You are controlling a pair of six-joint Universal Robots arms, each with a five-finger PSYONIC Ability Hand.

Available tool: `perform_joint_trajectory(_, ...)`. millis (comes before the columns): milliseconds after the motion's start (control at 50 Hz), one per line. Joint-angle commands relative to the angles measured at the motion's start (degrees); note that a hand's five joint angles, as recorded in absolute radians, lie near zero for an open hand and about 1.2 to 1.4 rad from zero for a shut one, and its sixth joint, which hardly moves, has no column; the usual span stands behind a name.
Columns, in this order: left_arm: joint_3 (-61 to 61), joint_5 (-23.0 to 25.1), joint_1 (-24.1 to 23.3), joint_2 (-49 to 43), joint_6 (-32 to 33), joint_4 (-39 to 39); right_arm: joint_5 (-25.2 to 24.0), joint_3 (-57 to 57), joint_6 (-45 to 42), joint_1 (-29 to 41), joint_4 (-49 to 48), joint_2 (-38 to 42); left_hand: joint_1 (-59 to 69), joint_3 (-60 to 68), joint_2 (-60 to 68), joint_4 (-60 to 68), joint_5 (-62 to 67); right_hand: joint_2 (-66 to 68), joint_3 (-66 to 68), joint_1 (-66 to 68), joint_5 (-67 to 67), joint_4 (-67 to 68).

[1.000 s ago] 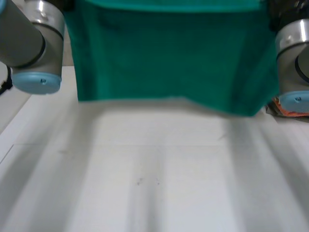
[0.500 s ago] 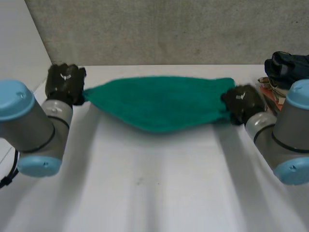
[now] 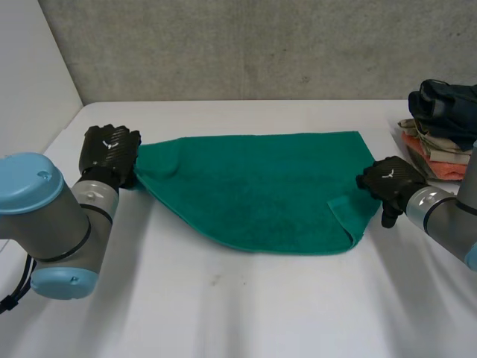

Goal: Fold the laundry.

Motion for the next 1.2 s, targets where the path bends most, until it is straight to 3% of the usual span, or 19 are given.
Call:
perform_joint_trajectory(20, -0.1, 0.0, -0.1, 0.0, 0.0, 0.0, -6.5, -0.2, -7.9, 0.7, -0.4, 0.1, 13.3, 11.6, 11.3, 11.2, 13.7, -2.4, -2.5, -3.2, -0.5, -1.9)
perform_joint_trajectory(140, -0.2, 0.1, 0.1, 0.2, 0.0, 0.0, -12.1, -2.6, -8.8, 0.8, 0.1, 1.7, 13.3, 11.6, 11.3, 11.2, 13.7, -2.8, -2.9, -3.5, -0.8, -2.3)
perform_joint_trajectory(440, -0.3, 0.0, -0.2, 0.3, 0.0, 0.0, -11.7, -14.3, -12.9, 1.2, 8.5, 13.3, 13.3, 11.6, 11.3, 11.2, 13.7, 0.7, 0.7, 0.0, 2.7, 1.3)
perform_joint_trajectory(460, -0.3, 0.0, -0.2, 0.3, 0.0, 0.0, -11.5, -14.4, -13.3, 1.4, 8.5, 13.3, 13.3, 11.6, 11.3, 11.2, 13.7, 4.4, 4.3, 3.7, 6.4, 4.9)
perform_joint_trajectory(540, -0.3, 0.0, -0.1, 0.8, 0.0, -0.1, -10.0, -14.5, -13.9, 1.8, 8.4, 12.4, 13.3, 11.6, 11.3, 11.2, 13.7, 53.4, 53.3, 52.6, 55.3, 53.9)
perform_joint_trajectory(800, -3.0, -0.3, 0.1, 11.2, 0.7, -2.5, -6.0, -3.7, -5.7, 0.1, 6.1, -4.6, 13.3, 11.6, 11.3, 11.2, 13.7, 53.5, 53.4, 52.8, 55.5, 54.0)
perform_joint_trajectory(880, -5.3, -0.2, 0.4, 17.0, 0.8, -7.2, -3.4, 0.9, -4.2, -3.6, 6.5, -12.0, 13.3, 11.6, 11.3, 11.2, 13.7, 53.5, 53.4, 52.8, 55.5, 54.0)
perform_joint_trajectory(1000, -9.9, 0.2, 1.6, 25.5, 3.0, -21.2, 2.5, 6.8, -4.6, -8.3, 13.7, -22.5, 13.3, 11.6, 11.3, 11.2, 13.7, 53.5, 53.4, 52.8, 55.5, 54.0)
perform_joint_trajectory(1100, -15.6, 2.6, 1.6, 31.4, 9.8, -33.1, 3.6, 9.0, -5.8, -9.9, 24.7, -27.1, 13.3, 11.6, 11.3, 11.2, 13.7, 53.5, 53.4, 52.8, 55.5, 54.0)
perform_joint_trajectory(1200, -19.4, 5.8, 1.6, 32.8, 14.4, -35.2, 3.2, 12.2, -10.8, -12.0, 31.0, -28.0, 13.3, 11.6, 11.3, 11.2, 13.7, 53.5, 53.4, 52.8, 55.5, 54.0)
